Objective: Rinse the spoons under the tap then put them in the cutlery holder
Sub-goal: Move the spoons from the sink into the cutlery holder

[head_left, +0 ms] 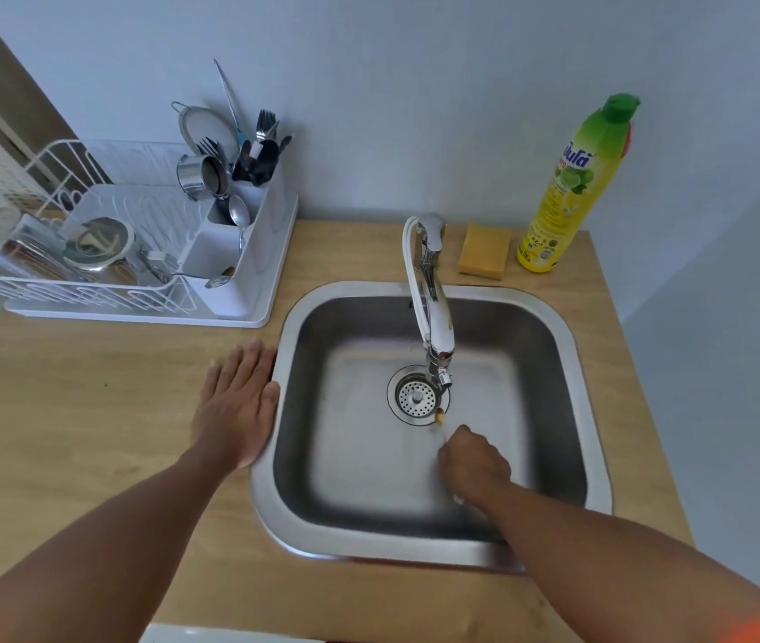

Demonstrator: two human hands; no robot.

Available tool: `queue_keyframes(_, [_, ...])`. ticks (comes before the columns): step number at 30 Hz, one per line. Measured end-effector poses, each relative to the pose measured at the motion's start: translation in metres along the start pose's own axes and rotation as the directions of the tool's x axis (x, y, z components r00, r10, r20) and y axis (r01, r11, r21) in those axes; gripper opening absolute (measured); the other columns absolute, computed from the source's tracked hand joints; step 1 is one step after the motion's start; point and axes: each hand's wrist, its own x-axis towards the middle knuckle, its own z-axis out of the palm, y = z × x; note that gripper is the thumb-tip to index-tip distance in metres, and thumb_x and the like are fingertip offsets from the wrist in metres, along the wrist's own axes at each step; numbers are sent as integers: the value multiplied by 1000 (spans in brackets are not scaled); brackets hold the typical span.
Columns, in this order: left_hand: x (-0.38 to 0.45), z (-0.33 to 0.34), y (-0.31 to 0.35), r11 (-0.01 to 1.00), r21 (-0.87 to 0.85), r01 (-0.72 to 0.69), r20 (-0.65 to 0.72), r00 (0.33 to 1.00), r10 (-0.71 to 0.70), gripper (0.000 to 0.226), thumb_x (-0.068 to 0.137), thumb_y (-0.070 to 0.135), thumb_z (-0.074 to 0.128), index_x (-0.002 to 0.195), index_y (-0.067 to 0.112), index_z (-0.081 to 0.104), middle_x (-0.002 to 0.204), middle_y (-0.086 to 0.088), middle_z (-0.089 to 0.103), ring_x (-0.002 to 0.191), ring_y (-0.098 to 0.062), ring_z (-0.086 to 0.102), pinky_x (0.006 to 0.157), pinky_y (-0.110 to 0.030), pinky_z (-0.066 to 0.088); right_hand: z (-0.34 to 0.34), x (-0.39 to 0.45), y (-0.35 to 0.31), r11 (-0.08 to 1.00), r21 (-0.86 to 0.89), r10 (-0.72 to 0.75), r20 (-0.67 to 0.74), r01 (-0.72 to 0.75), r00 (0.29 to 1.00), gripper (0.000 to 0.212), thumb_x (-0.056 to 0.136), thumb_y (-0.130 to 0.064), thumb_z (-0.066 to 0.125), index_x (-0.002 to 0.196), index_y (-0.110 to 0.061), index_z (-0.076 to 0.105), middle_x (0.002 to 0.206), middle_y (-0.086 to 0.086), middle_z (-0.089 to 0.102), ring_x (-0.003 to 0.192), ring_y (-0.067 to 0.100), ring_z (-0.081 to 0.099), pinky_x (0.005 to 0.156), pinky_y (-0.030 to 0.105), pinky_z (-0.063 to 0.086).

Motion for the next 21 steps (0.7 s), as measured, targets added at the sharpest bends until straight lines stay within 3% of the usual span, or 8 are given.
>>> queue_keyframes(3, [0, -1, 0, 1000, 15, 4, 3, 1000, -4, 69, 101, 47, 6, 164, 21, 16, 171, 1, 13, 158, -22, 6, 127, -47, 6, -2, -13, -60, 976, 102, -185, -60, 190, 981, 27, 97, -30, 44, 112, -14, 59, 111, 10, 72, 99, 33, 71, 78, 35, 50])
queue_keyframes(6, [0, 0, -1, 1000, 24, 5, 0, 1000, -5, 68, 101, 47, 5, 164, 21, 15, 171, 1, 13, 158, -21, 6, 128, -47, 5, -19, -33, -129, 890, 274, -343, -126, 365, 931, 21, 98, -29, 45, 101, -12, 58, 93, 10, 73, 77, 32, 74, 71, 38, 58])
queue_keyframes(9, [0, 2, -1, 1000, 11, 9, -4, 1000, -9, 67, 102, 46, 6, 163, 22, 13, 171, 1, 13, 158, -21, 5, 128, -46, 5, -49, -50, -190, 784, 375, -436, -234, 495, 869, 16, 96, -29, 52, 95, -15, 58, 94, 12, 72, 89, 37, 67, 73, 39, 53])
queue_keyframes(12, [0, 2, -1, 1000, 9, 10, -13, 1000, -10, 66, 102, 45, 8, 163, 22, 17, 170, 1, 16, 158, -22, 8, 127, -47, 6, -88, -53, -238, 658, 421, -498, -378, 624, 781, 14, 97, -25, 51, 95, -13, 57, 93, 13, 70, 88, 38, 63, 76, 45, 53])
queue_keyframes(14, [0, 1, 0, 1000, 8, 11, -15, 1000, -11, 66, 102, 45, 9, 163, 23, 19, 170, 2, 17, 158, -22, 9, 127, -47, 6, -115, -48, -265, 580, 422, -519, -468, 697, 715, 13, 100, -22, 51, 96, -12, 57, 90, 13, 69, 85, 37, 61, 72, 45, 50])
queue_keyframes(17, [1, 3, -2, 1000, 17, 10, -18, 1000, -10, 65, 102, 45, 8, 163, 24, 17, 171, 2, 15, 158, -21, 8, 127, -46, 6, -147, -39, -299, 559, 332, -552, -536, 760, 639, 13, 103, -25, 49, 95, -17, 55, 85, 7, 66, 80, 33, 59, 64, 38, 41])
queue_keyframes(21, [1, 3, -2, 1000, 1, 11, -28, 1000, -11, 63, 104, 43, 14, 163, 24, 22, 170, 3, 18, 158, -20, 10, 127, -46, 7, -157, -29, -326, 589, 260, -584, -517, 765, 626, 13, 104, -29, 44, 93, -23, 49, 84, -1, 62, 79, 26, 57, 62, 33, 38])
